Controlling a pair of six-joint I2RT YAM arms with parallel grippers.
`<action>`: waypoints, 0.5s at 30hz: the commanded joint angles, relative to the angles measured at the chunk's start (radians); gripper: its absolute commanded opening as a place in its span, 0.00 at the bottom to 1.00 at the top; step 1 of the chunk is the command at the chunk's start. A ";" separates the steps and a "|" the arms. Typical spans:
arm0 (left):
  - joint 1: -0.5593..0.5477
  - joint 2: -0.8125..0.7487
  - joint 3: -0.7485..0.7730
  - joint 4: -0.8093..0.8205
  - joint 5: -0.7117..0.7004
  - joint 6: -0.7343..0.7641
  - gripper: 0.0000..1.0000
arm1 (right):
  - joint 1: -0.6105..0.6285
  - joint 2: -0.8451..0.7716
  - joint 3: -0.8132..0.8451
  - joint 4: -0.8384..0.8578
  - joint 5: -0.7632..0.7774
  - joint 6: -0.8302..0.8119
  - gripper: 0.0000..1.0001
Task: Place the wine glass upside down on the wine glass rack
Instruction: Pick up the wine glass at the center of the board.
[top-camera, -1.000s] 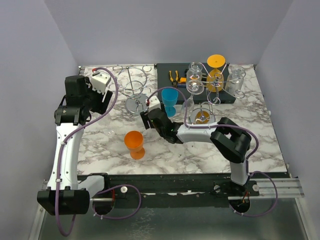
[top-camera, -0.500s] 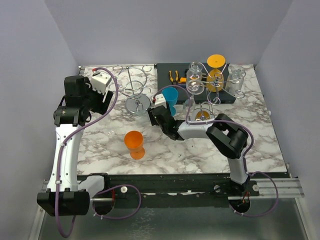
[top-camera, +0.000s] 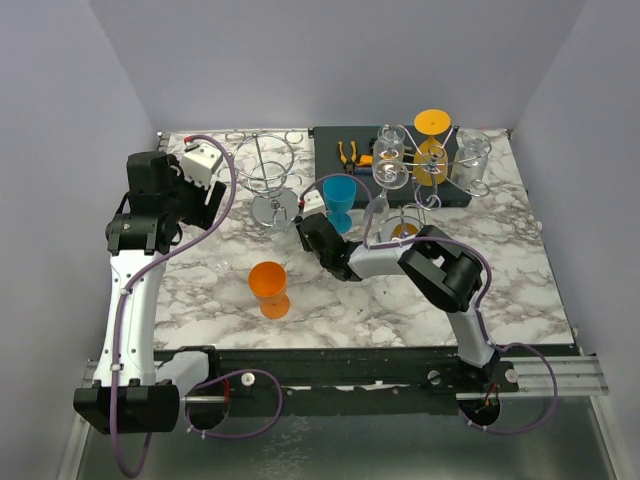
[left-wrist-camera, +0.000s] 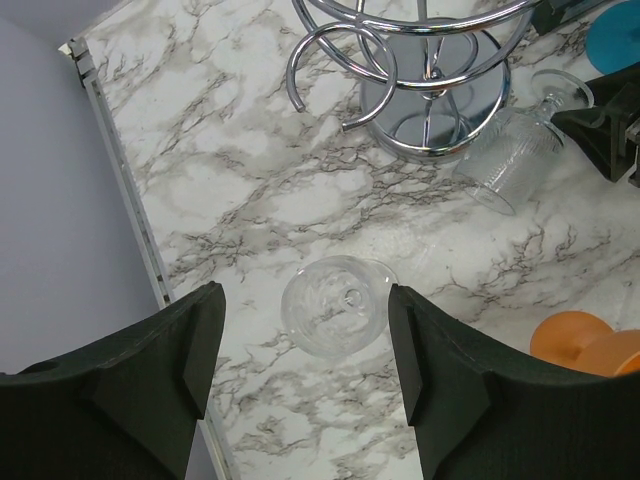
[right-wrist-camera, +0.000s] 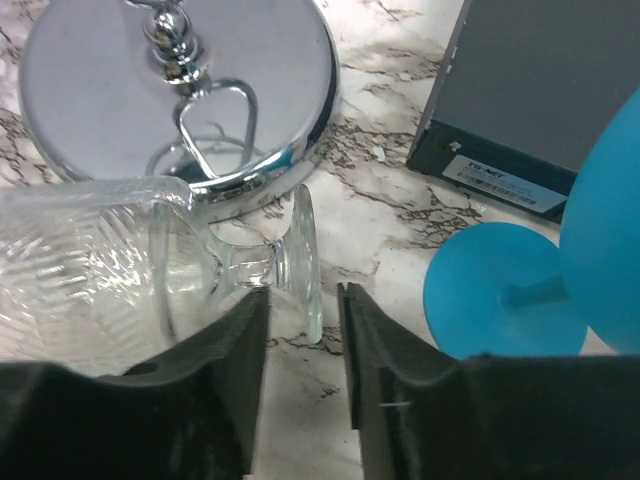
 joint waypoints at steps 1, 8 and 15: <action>0.008 -0.018 0.014 -0.006 0.051 0.015 0.72 | -0.008 0.016 0.006 0.098 -0.016 -0.036 0.31; 0.008 -0.017 0.046 -0.032 0.162 0.022 0.72 | 0.007 -0.079 -0.115 0.171 -0.017 -0.084 0.00; 0.007 -0.015 0.055 -0.044 0.248 0.010 0.72 | 0.047 -0.192 -0.225 0.205 0.021 -0.139 0.00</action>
